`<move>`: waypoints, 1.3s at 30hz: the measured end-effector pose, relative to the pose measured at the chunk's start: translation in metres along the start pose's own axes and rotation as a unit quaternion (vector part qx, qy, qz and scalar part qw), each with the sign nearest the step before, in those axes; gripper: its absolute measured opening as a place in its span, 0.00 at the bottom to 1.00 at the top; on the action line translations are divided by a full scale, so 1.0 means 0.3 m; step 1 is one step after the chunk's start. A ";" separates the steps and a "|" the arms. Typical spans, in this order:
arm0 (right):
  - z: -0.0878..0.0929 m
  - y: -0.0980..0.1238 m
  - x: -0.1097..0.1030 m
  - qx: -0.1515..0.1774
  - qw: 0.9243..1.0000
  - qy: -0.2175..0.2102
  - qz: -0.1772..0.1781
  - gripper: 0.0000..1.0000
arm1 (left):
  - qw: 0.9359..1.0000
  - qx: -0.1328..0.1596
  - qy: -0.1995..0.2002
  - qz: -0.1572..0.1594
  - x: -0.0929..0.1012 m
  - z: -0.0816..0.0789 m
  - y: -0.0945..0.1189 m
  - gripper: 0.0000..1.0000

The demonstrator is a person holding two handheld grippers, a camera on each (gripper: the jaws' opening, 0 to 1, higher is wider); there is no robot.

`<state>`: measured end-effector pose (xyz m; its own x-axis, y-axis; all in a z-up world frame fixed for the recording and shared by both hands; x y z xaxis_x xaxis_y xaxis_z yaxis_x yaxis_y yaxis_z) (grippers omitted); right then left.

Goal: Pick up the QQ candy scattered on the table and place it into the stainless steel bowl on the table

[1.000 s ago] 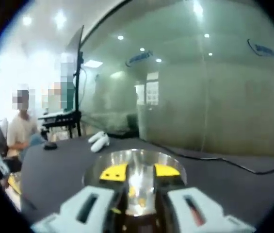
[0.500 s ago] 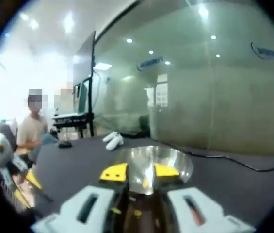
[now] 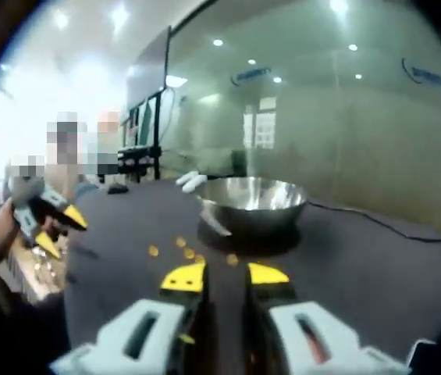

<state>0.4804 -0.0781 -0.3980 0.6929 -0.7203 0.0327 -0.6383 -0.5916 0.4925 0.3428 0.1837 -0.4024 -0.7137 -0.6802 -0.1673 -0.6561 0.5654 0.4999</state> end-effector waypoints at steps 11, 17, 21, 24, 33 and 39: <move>0.002 -0.069 -0.024 -0.011 1.000 0.022 0.007 0.19 | 1.000 -0.004 0.001 -0.004 -0.004 0.008 0.003 0.39; -0.005 -0.145 -0.021 -0.028 0.999 0.022 -0.002 0.19 | 1.000 -0.005 0.003 -0.007 -0.010 0.012 0.011 0.39; -0.011 -0.195 -0.016 -0.031 0.999 0.017 0.000 0.19 | 1.000 -0.010 0.004 -0.009 -0.015 0.020 0.009 0.39; -0.016 -0.230 -0.008 -0.036 0.999 0.014 0.002 0.19 | 1.000 -0.008 0.006 -0.010 -0.016 0.017 0.008 0.39; -0.029 -0.338 0.000 -0.058 0.998 0.019 0.001 0.19 | 1.000 -0.012 0.009 -0.009 -0.018 0.027 0.004 0.39; -0.035 -0.383 -0.006 -0.059 0.998 0.021 0.005 0.17 | 1.000 -0.016 0.017 -0.018 -0.033 0.041 0.016 0.39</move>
Point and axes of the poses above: the point that each gripper's makers call its tool centre point, and the gripper's own axes: y roughly backward along the fingers, x roughly to its right, z roughly out of its underside, the point moved 9 cm from there along y, roughly backward along the fingers, and after that the axes turned 15 degrees about -x, right-handed, at the moved point
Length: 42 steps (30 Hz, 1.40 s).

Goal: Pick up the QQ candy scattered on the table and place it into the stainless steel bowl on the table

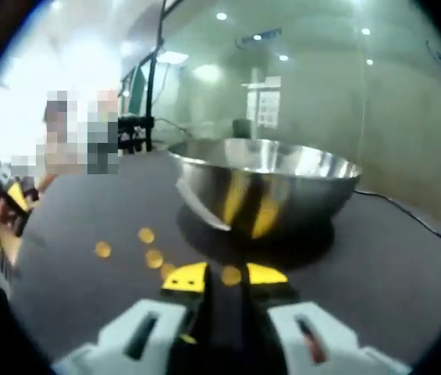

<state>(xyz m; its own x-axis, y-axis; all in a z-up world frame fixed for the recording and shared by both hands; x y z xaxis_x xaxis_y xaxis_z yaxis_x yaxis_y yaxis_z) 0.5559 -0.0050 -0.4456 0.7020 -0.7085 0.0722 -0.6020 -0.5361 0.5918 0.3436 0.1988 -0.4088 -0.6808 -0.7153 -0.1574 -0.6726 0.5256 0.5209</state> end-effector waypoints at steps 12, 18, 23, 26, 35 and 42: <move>-0.001 -0.008 0.000 0.007 1.000 0.003 -0.004 0.11 | 1.000 -0.007 0.002 -0.003 -0.008 0.009 -0.005 0.38; -0.002 -0.007 0.000 0.007 1.000 0.001 -0.006 0.10 | 1.000 -0.006 0.001 -0.005 -0.002 0.005 0.000 0.38; -0.003 -0.007 0.000 0.006 1.000 0.000 -0.007 0.09 | 1.000 -0.009 0.002 -0.009 -0.003 0.007 0.006 0.38; -0.002 -0.003 -0.001 0.006 1.000 -0.005 -0.008 0.09 | 1.000 -0.006 0.001 -0.009 0.001 0.003 0.013 0.38; 0.019 0.111 -0.005 0.016 1.000 -0.008 0.000 0.09 | 1.000 -0.001 -0.003 -0.009 0.010 -0.001 0.025 0.38; 0.055 0.207 0.006 0.031 0.999 -0.010 0.017 0.09 | 1.000 -0.002 -0.007 -0.006 0.018 -0.001 0.021 0.38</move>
Point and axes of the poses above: the point that each gripper's makers call its tool centre point, and the gripper's own axes: y roughly backward along the fingers, x roughly to its right, z roughly out of its underside, the point moved 9 cm from there along y, roughly backward along the fingers, and after that the axes turned 15 degrees about -x, right-handed, at the moved point
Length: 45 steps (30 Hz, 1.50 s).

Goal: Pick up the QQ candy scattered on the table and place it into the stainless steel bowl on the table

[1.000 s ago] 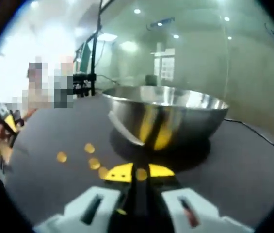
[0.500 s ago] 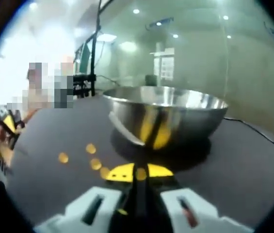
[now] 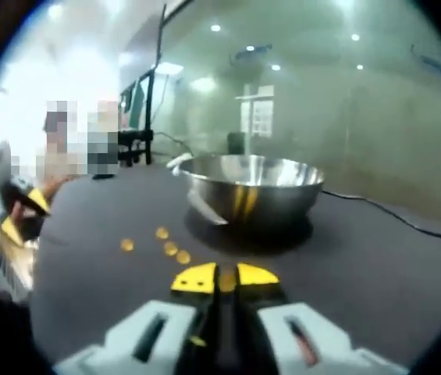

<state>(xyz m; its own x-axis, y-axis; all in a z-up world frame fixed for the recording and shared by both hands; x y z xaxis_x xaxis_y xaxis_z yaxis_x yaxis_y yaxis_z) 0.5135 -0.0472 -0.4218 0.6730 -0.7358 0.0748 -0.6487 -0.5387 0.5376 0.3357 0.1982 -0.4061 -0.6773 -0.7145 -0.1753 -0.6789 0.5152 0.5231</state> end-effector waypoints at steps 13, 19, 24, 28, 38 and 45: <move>-0.146 0.050 0.007 0.042 0.999 -0.007 -0.007 0.09 | 1.000 0.006 -0.008 0.003 0.008 -0.011 0.006 0.38; -0.232 0.050 -0.002 0.061 0.998 0.006 -0.018 0.09 | 1.000 0.003 -0.002 -0.002 -0.002 0.003 0.012 0.38; -0.289 0.008 0.005 0.062 0.998 0.020 -0.016 0.09 | 1.000 0.004 -0.001 -0.003 -0.006 0.002 0.011 0.38; -0.322 -0.027 0.012 0.066 0.997 0.028 -0.010 0.09 | 1.000 0.006 -0.001 -0.001 -0.005 -0.001 0.007 0.38; -0.364 -0.089 0.063 0.077 0.997 0.008 0.006 0.10 | 1.000 0.001 0.014 -0.006 -0.021 0.017 0.005 0.38; -0.343 -0.070 0.093 0.127 0.991 -0.050 0.002 0.26 | 1.000 -0.003 0.015 0.004 -0.014 0.023 -0.014 0.38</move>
Point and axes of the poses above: the point that each gripper's makers call its tool centre point, and the gripper's own axes: y roughly backward along the fingers, x roughly to its right, z roughly out of its underside, the point moved 9 cm from there along y, roughly backward along the fingers, and after that the axes turned 15 degrees about -x, right-handed, at the moved point
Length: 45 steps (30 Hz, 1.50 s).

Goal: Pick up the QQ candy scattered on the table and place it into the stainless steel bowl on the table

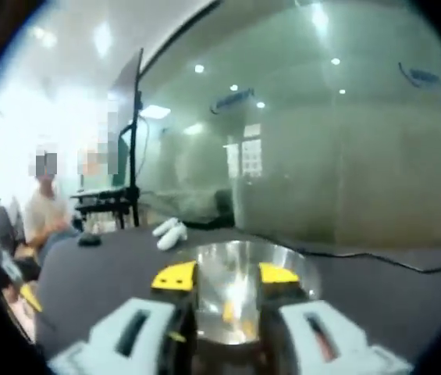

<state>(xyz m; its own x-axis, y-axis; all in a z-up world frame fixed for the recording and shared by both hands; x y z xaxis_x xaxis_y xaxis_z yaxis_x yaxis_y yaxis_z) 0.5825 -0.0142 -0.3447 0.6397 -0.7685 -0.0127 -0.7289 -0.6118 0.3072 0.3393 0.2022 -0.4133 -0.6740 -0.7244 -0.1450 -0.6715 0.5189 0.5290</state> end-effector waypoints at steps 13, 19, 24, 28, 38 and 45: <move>0.021 0.105 -0.045 -0.010 0.999 -0.012 -0.050 0.22 | 1.000 0.002 -0.001 -0.002 -0.007 -0.017 -0.015 0.39; 0.088 0.198 -0.069 -0.025 0.997 0.005 -0.073 0.22 | 1.000 0.000 -0.004 -0.001 -0.005 -0.018 -0.016 0.39; 0.211 0.255 -0.098 -0.065 0.994 0.025 -0.083 0.24 | 1.000 -0.003 -0.004 -0.004 -0.010 -0.015 -0.017 0.39; 0.293 0.292 -0.128 -0.087 0.987 0.032 -0.130 0.24 | 1.000 -0.001 -0.004 -0.003 -0.010 -0.022 -0.021 0.39; 0.386 0.259 -0.225 -0.131 0.974 0.076 -0.168 0.24 | 1.000 -0.002 -0.007 -0.008 -0.013 -0.026 -0.017 0.39; 0.362 0.149 -0.281 -0.150 0.973 0.080 -0.159 0.23 | 1.000 -0.007 -0.007 -0.011 -0.016 -0.019 -0.016 0.38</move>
<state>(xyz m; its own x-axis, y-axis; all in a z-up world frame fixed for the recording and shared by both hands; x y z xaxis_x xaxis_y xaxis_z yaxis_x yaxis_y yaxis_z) 0.4697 0.0029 -0.4332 0.8685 -0.4956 -0.0118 -0.3994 -0.7135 0.5756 0.3474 0.2007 -0.4105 -0.6632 -0.7294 -0.1677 -0.6821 0.4968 0.5367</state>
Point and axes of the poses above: the point that each gripper's makers call its tool centre point, and the gripper's own axes: y roughly backward along the fingers, x roughly to its right, z roughly out of its underside, the point moved 9 cm from there along y, roughly backward along the fingers, and after that the axes turned 15 degrees about -x, right-handed, at the moved point
